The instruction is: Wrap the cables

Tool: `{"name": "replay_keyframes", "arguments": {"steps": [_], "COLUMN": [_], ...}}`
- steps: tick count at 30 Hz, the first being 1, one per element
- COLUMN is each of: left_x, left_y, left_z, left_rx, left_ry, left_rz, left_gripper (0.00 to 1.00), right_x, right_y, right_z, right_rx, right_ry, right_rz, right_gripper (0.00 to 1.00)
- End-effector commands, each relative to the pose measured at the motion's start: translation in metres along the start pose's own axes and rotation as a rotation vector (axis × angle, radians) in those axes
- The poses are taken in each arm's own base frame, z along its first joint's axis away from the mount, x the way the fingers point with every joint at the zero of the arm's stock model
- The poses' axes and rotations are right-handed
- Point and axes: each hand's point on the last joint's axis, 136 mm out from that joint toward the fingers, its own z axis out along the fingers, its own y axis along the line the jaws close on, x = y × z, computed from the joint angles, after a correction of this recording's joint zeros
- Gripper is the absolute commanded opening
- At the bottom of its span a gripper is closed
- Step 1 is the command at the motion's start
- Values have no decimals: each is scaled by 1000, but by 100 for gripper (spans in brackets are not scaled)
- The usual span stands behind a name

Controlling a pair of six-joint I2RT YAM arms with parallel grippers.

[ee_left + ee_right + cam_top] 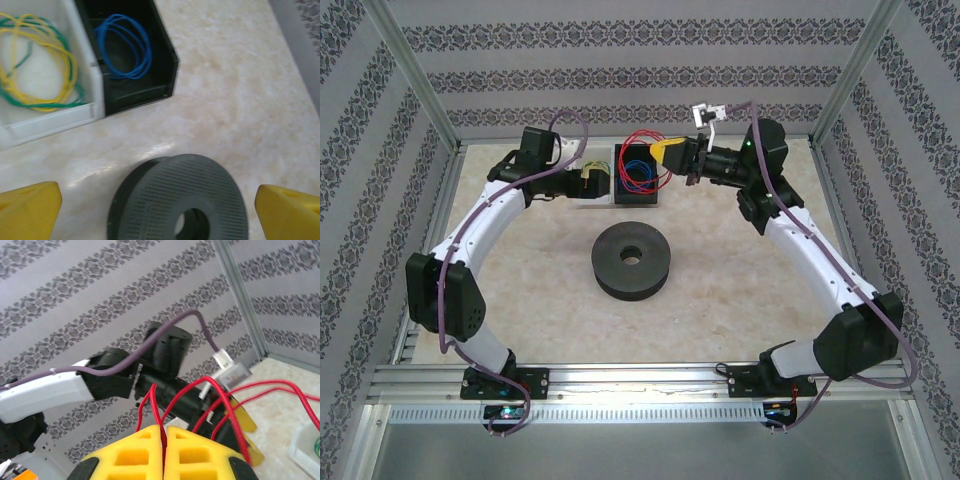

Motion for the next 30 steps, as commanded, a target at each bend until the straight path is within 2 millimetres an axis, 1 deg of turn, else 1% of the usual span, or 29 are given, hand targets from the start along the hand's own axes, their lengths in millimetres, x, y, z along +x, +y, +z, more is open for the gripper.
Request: {"name": "replay_keyframes", "arguments": {"steps": [1,4,9,15,19,24,26,29,30], "left_x": [-24,-27,-29,-28,-25,-9,-6,-4,-3], "left_y": [-31,-42,-63,-74,-84,-85,-85,-88,-90], "left_z": [-1,-4,-15,-22,-26,-33,-37,-42,-45], "left_rx": [133,191,294,353,418,427,427,440,447], "left_ry": [-70,-86,-108,-129,-143,-124,-124,-131,-138], "left_rz": [22,29,57,97,128,159,168,187,195], "left_gripper": [99,99,99,100,91,91,89,81,81], "right_x": [-3,-6,-4,-12,-14,-17,-15,-12,-14], "right_y": [14,12,7,5,-3,-14,-20,-32,-33], "right_z": [-9,-12,-12,-10,-9,-13,-12,-10,-10], "right_rx": [-57,-63,-97,-151,-137,-111,-104,-91,-98], "right_ry": [-7,-18,-27,-51,-60,-78,-77,-76,-83], "right_rz": [-84,-78,-77,-59,-49,-35,-24,8,0], "right_gripper": [0,0,0,0,0,0,0,0,0]}}
